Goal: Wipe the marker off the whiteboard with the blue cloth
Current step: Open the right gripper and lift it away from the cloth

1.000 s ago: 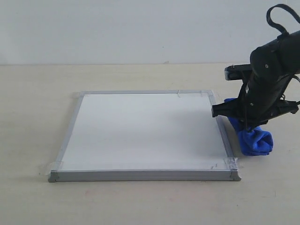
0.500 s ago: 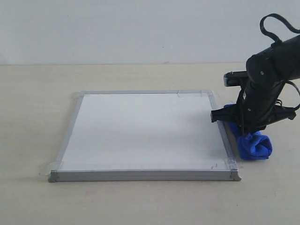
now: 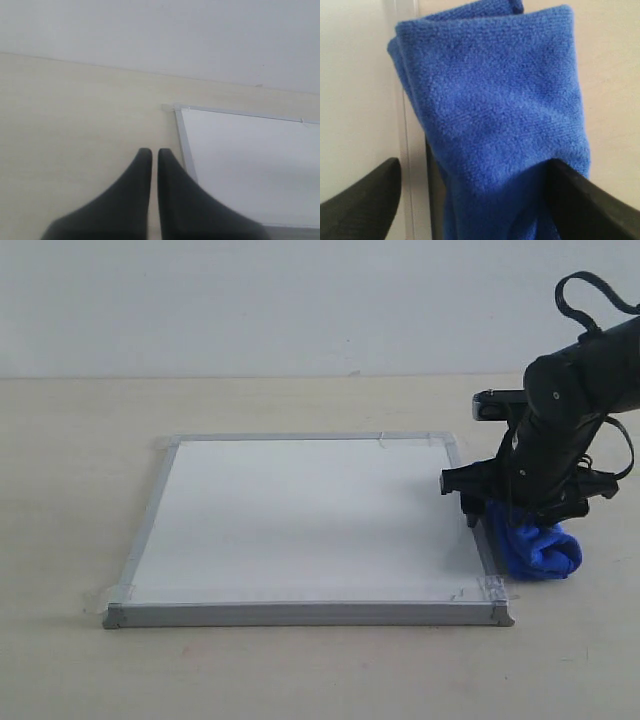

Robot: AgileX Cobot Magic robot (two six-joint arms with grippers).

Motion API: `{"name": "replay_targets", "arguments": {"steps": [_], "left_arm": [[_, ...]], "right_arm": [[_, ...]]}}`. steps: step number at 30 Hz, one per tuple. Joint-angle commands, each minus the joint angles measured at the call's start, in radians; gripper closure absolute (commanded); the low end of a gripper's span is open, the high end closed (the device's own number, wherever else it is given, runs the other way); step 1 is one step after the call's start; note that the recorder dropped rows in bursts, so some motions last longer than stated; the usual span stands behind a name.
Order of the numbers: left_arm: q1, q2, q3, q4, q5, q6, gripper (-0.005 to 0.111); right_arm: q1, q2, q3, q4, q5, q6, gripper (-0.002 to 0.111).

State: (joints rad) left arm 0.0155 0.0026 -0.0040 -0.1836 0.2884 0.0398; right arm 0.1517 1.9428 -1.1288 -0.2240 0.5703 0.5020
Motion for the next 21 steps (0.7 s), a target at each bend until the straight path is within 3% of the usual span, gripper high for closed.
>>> {"name": "replay_targets", "arguments": {"steps": [1,11,14,19,21], "left_arm": [[0.003,-0.003,0.004,0.001,0.001,0.006,0.102],[0.003,-0.003,0.004,0.001,0.001,0.006,0.102],[0.003,-0.003,0.004,0.001,0.001,0.006,0.102],[0.003,-0.003,0.004,0.001,0.001,0.006,0.102],[0.003,-0.003,0.004,0.001,0.001,0.006,0.102]], "right_arm": [[-0.002,-0.027,-0.001,0.004,0.042,0.006,0.033],[-0.002,-0.302,-0.001,0.005,0.170,-0.069,0.034],[-0.002,-0.400,-0.001,0.005,0.226,-0.086,0.051],[-0.002,-0.531,0.001,0.005,0.363,-0.116,0.103],[-0.002,-0.567,0.001,0.005,0.432,-0.140,0.108]]}}
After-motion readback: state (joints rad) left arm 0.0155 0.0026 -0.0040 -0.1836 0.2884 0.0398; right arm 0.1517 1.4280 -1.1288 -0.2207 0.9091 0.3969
